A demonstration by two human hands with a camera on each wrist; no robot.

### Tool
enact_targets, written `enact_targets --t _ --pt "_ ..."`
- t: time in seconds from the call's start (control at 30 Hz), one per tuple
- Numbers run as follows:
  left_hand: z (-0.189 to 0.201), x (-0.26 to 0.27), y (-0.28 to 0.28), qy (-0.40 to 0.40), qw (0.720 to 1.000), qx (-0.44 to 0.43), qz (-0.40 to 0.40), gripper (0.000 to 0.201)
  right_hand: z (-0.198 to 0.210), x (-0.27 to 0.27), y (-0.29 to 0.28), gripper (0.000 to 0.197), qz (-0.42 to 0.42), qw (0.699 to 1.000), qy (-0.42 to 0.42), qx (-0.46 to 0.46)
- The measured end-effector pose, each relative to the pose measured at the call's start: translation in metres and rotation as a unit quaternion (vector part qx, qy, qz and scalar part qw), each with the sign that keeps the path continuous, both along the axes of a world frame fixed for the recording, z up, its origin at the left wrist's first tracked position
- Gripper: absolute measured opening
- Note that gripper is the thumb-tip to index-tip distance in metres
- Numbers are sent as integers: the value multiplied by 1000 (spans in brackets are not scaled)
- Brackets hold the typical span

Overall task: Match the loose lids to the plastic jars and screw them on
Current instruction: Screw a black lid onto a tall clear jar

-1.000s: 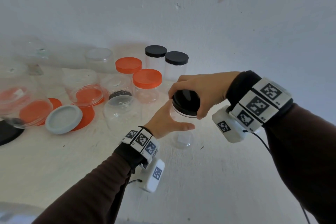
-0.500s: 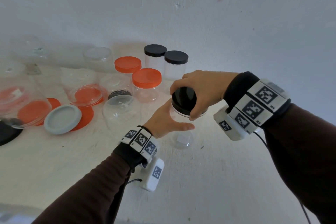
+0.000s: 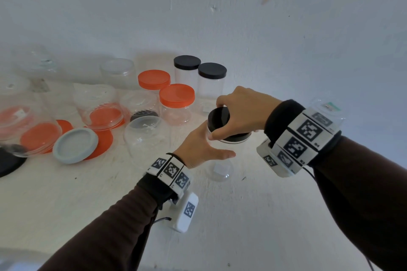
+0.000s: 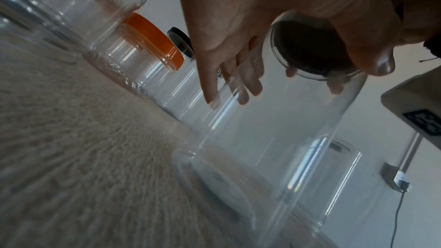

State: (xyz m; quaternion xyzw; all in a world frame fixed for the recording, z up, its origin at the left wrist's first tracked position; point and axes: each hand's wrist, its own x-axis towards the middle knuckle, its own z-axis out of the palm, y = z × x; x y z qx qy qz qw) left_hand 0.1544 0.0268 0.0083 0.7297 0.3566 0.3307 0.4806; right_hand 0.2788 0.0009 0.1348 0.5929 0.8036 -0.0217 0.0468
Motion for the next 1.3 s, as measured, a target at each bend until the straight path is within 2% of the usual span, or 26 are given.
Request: enact_targets --t 0.13,0.2,0.33,0.47,0.6,0.67,0.73,0.8,0.9,1.03,1.17,1.2,1.3 --pt "1 -3 3 15 1000 5 -16 80 9 8 1 71 40 993 -11 -112" --pt "2 -3 3 24 1000 3 -18 75 15 12 1 74 69 988 2 -136" --pt "2 -3 2 23 1000 8 -20 70 11 10 1 68 64 996 12 -68" --pt "-1 -4 3 22 999 16 -17 72 1 3 -2 60 24 1000 4 6" --pt "-4 -4 2 13 1000 12 -10 76 -7 -5 -6 66 -11 997 -29 74" --pt "-3 -4 1 15 1000 12 -12 82 -2 -1 -5 70 -5 998 -51 23" --pt "-1 -3 0 25 999 19 -15 87 8 5 -4 75 26 994 -26 -106" --pt "0 -3 -1 31 999 24 -13 84 15 7 -3 78 59 985 -11 -161" --pt "0 -3 -1 31 999 24 -13 79 13 6 -1 71 55 992 5 -117" --pt "-2 -4 0 27 999 20 -13 77 5 -1 -6 59 -4 999 10 -45" --pt "-4 -6 0 18 1000 18 -8 79 -1 -8 -6 71 -28 997 -62 25" --pt "-4 -6 -1 20 1000 21 -9 81 1 -7 -6 72 -19 997 -70 6" --pt "-1 -5 -1 33 999 30 -7 78 15 2 -6 74 32 988 -23 -147"
